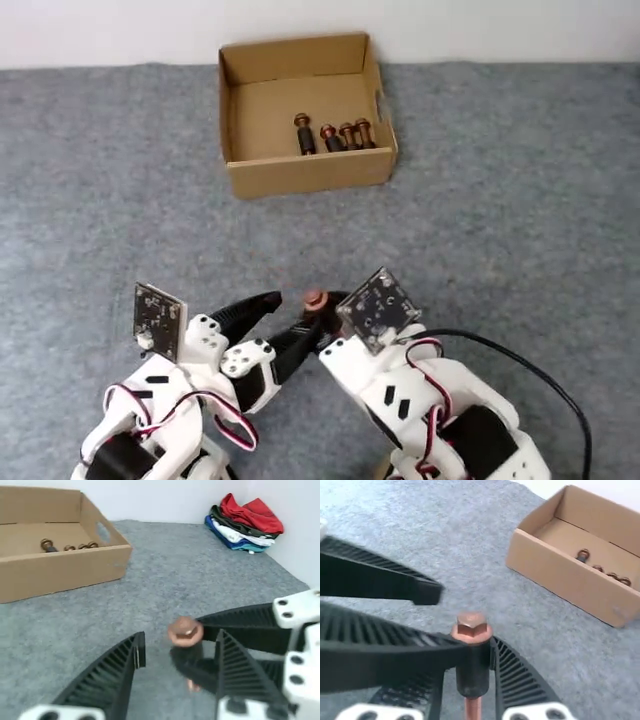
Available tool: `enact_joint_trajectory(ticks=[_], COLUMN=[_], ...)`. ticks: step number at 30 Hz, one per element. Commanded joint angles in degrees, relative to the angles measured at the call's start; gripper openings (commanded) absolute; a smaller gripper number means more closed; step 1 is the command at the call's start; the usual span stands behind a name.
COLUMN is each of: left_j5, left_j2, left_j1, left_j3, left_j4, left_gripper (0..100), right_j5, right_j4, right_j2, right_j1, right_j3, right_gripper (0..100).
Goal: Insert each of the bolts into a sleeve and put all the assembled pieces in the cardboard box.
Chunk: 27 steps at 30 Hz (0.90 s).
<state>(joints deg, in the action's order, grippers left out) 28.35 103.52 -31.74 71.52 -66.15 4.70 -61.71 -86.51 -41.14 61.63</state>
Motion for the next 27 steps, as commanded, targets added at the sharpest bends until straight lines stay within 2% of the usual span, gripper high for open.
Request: enact_joint_trajectory(ticks=[1,5,8,11,16,20,27], left_j5=[-0.6,-0.6,-0.9,-6.2,-16.3,-19.3,-19.3], left_j2=[-0.7,-0.7,-0.4,-0.4,-0.4,-0.4,-0.4], left_j1=[3.6,7.2,9.3,12.0,18.9,23.7,29.4], left_j3=[-4.5,-6.0,-4.3,-0.6,8.0,16.0,25.0], left_j4=[-0.5,-0.6,-0.5,-0.3,-0.1,0.5,6.9], left_gripper=[23,22,15,1,0,0,0], right_j5=[-0.2,-4.6,-10.7,-15.7,-18.2,-21.7,-23.5], right_j4=[1.1,1.5,1.5,1.5,1.5,1.5,3.5], right_j2=[-1.0,-0.9,-0.5,-0.4,1.5,10.8,38.4], right_j1=[2.8,7.3,13.0,17.8,21.6,22.6,22.9], right_j3=[-0.8,-0.8,-0.8,-0.9,-2.3,-10.0,-30.8], right_gripper=[0.9,0.9,0.9,0.9,0.8,0.8,0.8])
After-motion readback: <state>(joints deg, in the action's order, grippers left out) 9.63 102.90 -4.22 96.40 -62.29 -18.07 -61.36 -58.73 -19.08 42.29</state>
